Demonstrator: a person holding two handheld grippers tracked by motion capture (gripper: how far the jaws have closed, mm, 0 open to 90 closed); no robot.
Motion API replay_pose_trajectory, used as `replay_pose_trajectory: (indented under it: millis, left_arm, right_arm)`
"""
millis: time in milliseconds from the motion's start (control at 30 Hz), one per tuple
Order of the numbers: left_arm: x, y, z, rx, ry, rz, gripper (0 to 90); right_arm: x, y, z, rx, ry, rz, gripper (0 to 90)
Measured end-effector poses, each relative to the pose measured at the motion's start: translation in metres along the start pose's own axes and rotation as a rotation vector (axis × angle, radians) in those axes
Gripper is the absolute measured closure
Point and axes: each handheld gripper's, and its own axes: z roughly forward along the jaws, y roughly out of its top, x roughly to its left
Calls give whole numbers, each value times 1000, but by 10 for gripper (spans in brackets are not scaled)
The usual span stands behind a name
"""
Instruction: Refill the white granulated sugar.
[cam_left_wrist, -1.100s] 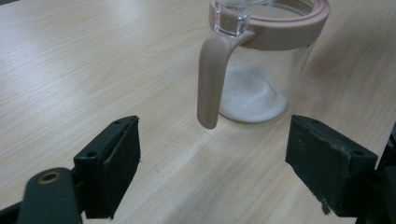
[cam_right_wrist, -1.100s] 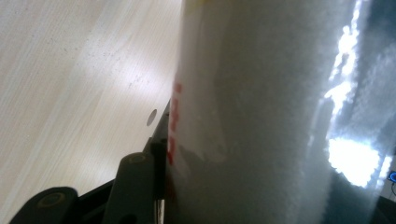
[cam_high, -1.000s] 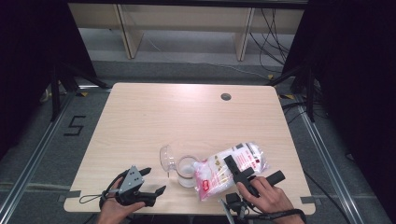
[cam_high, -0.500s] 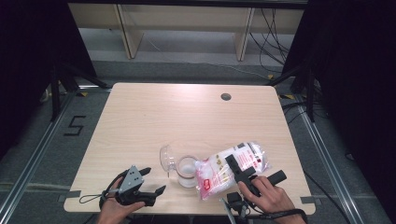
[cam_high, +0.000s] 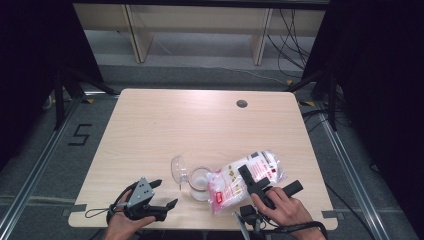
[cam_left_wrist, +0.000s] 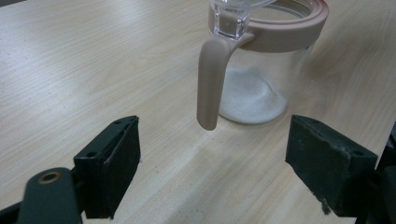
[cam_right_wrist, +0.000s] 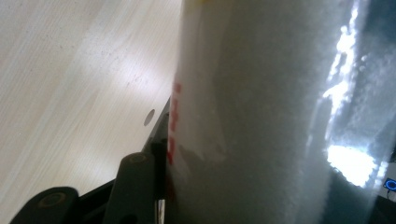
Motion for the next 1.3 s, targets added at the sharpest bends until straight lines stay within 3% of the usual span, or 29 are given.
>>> replay_pose_trajectory:
  millis: [133,267,300,333,367,500,533,567,633,733,767,833,867,933,1000,1033,1067,1100,1133,1167,1200,1300]
  left_arm:
    - [0,0,0,-6,-7,-5,174]
    - [2,0,0,-6,-4,20,174]
    - [0,0,0,-6,-8,-5,174]
    - [0,0,0,-6,-8,-5,174]
    - [1,1,-1,-6,-9,22,175]
    - [2,0,0,-7,-7,19,174]
    - [0,0,0,-6,-7,-4,174]
    - [0,0,0,-1,0,-1,174]
    - [1,1,0,-7,-8,18,174]
    - [0,0,0,-1,1,2,174]
    - [2,0,1,-2,-6,21,174]
    - [2,0,1,-1,-10,20,174]
    - [1,0,1,-2,-4,9,174]
    - [1,1,0,-1,-5,24,174]
    - [1,0,0,-1,-4,24,174]
    - [0,0,0,0,-4,-3,174]
    - [0,0,0,0,-4,-3,174]
    - [1,1,0,2,-2,23,174]
    - [1,1,0,2,-2,23,174]
    - [-1,0,0,1,-3,-2,174]
    - [1,0,1,3,-9,25,174]
    - [1,0,1,-1,-10,23,174]
  right_arm:
    - [2,-1,0,9,3,-5,571]
    - [6,1,-3,22,14,22,571]
    - [3,-1,-3,8,12,-11,572]
    - [3,-1,-3,13,13,-16,572]
    - [3,-1,-3,14,14,-12,572]
    - [2,-1,-4,16,8,-18,572]
    - [1,-1,-4,14,7,-23,573]
    - [4,1,-5,19,13,13,573]
    - [1,2,-4,7,10,-33,573]
    - [1,3,-4,-4,12,-27,574]
    - [-1,3,-6,-3,7,-37,575]
    - [0,3,-6,5,10,8,575]
    - [-2,2,-5,-1,6,-21,576]
    - [-2,2,-5,4,4,-26,576]
    - [-2,2,-5,-2,7,-18,577]
    - [-1,2,-5,-6,7,-15,579]
    - [-1,2,-5,-6,7,-15,579]
    - [-1,3,-5,-8,8,-16,582]
    - [-1,3,-5,-8,8,-16,582]
    - [0,3,-4,-15,10,-7,584]
    - [0,4,-4,-17,13,2,585]
    - [0,5,-2,-21,11,9,589]
